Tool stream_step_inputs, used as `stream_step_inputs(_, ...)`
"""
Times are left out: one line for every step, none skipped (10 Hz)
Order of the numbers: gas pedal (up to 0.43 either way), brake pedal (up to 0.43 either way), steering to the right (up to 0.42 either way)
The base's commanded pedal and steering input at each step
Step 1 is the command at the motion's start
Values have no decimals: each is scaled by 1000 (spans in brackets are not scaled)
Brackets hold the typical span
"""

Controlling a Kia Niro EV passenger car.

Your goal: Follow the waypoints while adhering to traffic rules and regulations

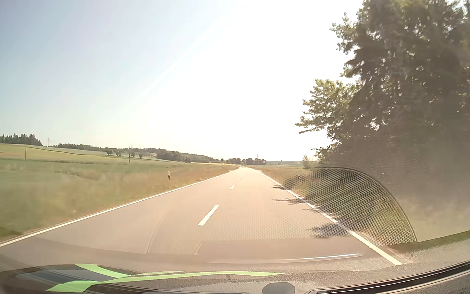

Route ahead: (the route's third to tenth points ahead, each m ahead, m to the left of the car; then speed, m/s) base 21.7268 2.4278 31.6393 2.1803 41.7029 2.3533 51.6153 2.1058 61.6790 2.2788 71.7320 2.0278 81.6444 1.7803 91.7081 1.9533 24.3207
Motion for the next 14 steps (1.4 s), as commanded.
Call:
stream_step_inputs(228,0,-1)
stream_step_inputs(209,0,-1)
stream_step_inputs(169,0,-1)
stream_step_inputs(169,0,-1)
stream_step_inputs(169,0,-1)
stream_step_inputs(197,0,-3)
stream_step_inputs(220,0,-3)
stream_step_inputs(228,0,-3)
stream_step_inputs(228,0,-3)
stream_step_inputs(220,0,-3)
stream_step_inputs(189,0,-3)
stream_step_inputs(189,0,-3)
stream_step_inputs(189,0,-3)
stream_step_inputs(189,0,-3)
